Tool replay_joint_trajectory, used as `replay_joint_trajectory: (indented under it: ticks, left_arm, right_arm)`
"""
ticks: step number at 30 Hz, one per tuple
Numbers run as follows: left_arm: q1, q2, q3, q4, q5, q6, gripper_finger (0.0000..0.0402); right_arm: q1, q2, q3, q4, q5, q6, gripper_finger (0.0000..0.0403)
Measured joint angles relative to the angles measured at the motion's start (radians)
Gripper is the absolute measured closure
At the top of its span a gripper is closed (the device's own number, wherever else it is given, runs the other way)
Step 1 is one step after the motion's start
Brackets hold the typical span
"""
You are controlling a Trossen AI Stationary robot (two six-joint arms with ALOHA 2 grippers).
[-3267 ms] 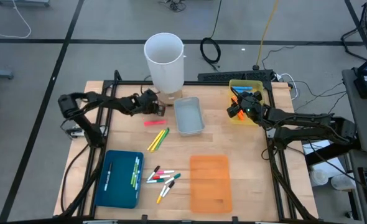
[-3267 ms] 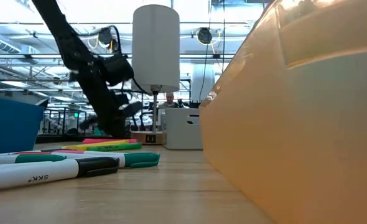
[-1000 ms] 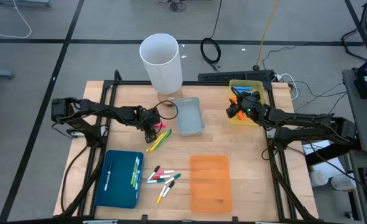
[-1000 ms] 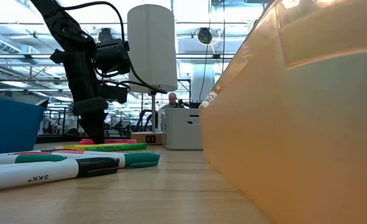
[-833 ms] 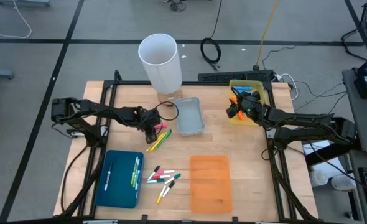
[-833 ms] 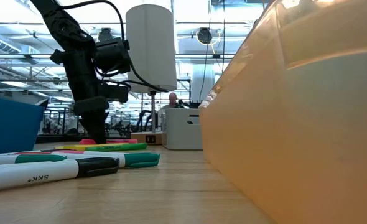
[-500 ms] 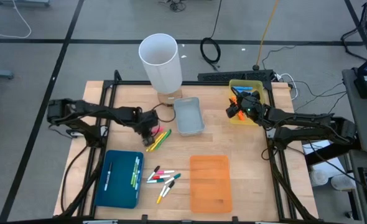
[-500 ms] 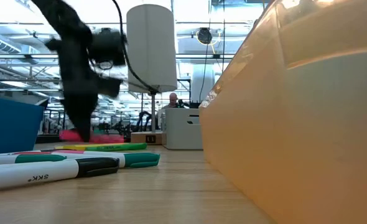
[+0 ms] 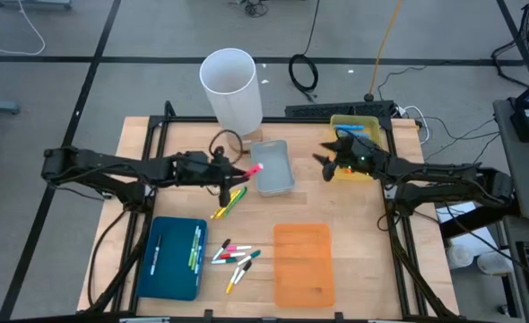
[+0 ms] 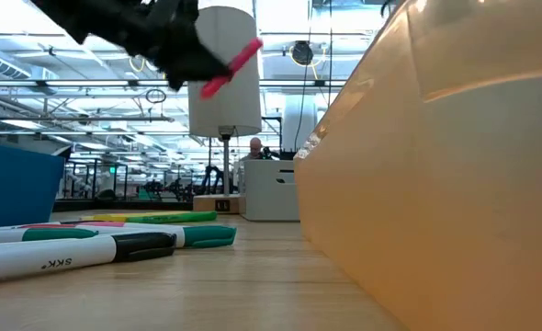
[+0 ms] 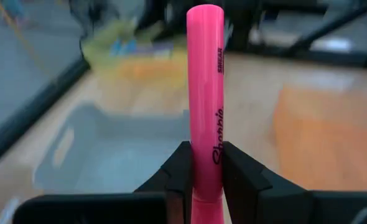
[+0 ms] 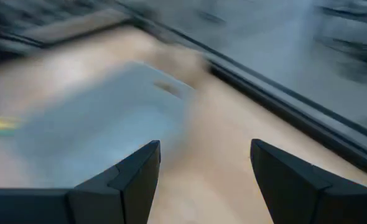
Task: Pick & Place Markers
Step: Put the large pink highlighter pen in the yellow bin
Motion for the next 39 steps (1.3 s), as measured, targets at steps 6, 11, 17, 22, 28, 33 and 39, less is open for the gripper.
replay_joint_trajectory:
  ticks: [6,11,17,22,28,33,39]
  left_arm:
    - [0.003,0.121,-0.018,0.348,0.041,0.039,0.0340]
    - [0.004,0.270,0.034,0.510,0.109,0.064,0.0340]
    - [0.010,0.409,0.149,0.515,0.177,0.072,0.0340]
    - [0.011,0.489,0.255,0.490,0.271,0.087,0.0340]
    - [0.011,0.510,0.308,0.409,0.289,0.097,0.0340]
    - [0.011,0.511,0.310,0.408,0.289,0.096,0.0340]
    - [0.011,0.511,0.310,0.404,0.260,0.088,0.0340]
  right_arm:
    - [0.098,0.010,0.000,0.307,-0.264,0.037,0.0165]
    - [0.221,0.075,0.000,0.505,-0.264,0.000,0.0165]
    - [0.296,0.200,0.036,0.640,-0.263,-0.024,0.0165]
    - [0.317,0.268,0.077,0.641,-0.263,-0.043,0.0165]
    - [0.327,0.276,0.085,0.645,-0.264,-0.078,0.0170]
    - [0.327,0.269,0.085,0.648,-0.267,-0.079,0.0239]
    - [0.325,0.269,0.085,0.643,-0.317,-0.100,0.0356]
